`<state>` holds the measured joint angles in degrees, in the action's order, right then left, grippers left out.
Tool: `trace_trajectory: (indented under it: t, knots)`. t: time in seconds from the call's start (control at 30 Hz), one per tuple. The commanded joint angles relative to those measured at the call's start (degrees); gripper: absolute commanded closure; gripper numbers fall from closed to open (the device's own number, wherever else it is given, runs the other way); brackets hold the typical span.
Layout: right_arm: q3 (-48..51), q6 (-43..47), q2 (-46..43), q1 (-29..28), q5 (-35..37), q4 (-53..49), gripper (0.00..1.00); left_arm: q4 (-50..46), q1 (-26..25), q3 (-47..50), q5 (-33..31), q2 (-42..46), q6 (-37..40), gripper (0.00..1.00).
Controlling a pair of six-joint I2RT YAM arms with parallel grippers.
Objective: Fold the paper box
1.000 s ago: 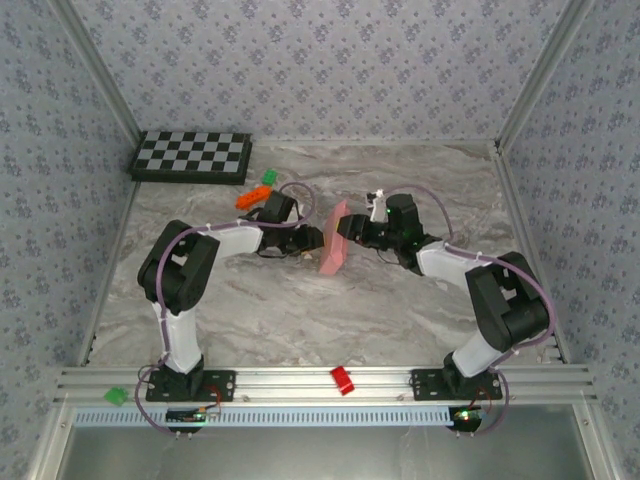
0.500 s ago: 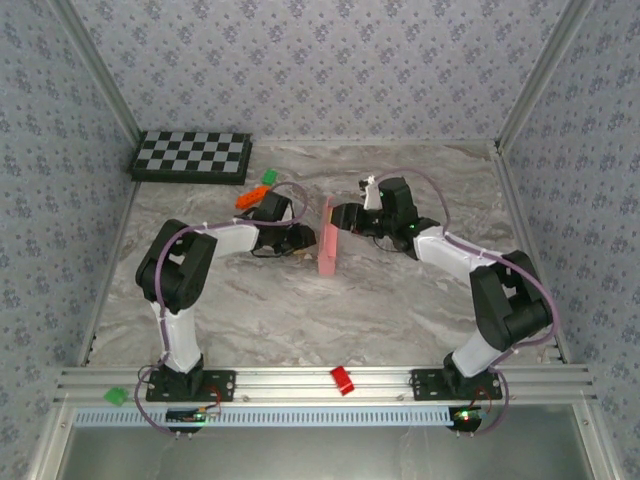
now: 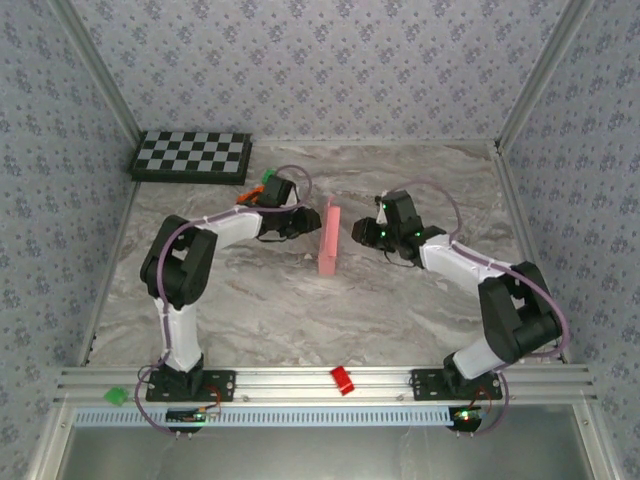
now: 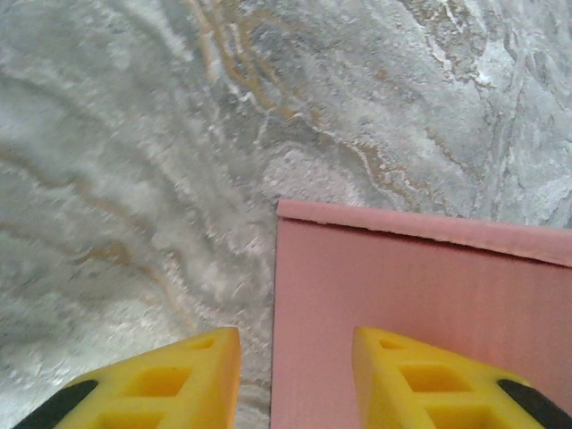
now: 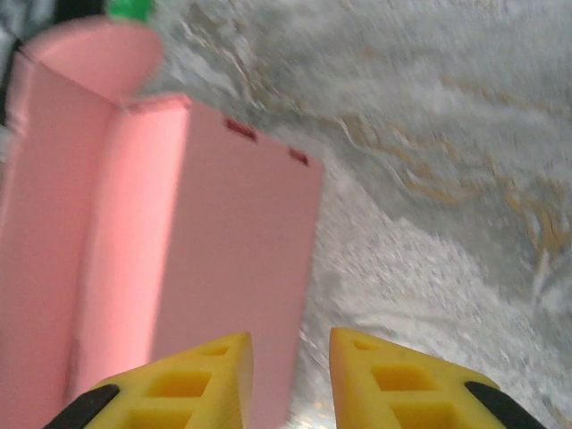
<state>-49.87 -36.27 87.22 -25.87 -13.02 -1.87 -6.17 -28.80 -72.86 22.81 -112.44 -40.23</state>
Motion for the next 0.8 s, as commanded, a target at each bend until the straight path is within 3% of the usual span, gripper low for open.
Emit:
trace_trajectory:
  t: [0.0,0.53,0.77]
  knots:
    - [1.7,-2.6,2.7,-2.1,0.4,0.6,0.71,-2.6,0.3,-3.6,3.0,-2.6,2.6,0.63]
    - [3.8,-8.7,9.5,-6.9,-6.5,14.7,0.71,-7.1,0.3,-11.3,5.2,-7.4,5.9,0.63]
    - [4.9,-8.4,7.1,-7.4,-3.7,14.4,0.7,-10.6,0.8,-12.5,1.0,-5.0,8.0,0.62]
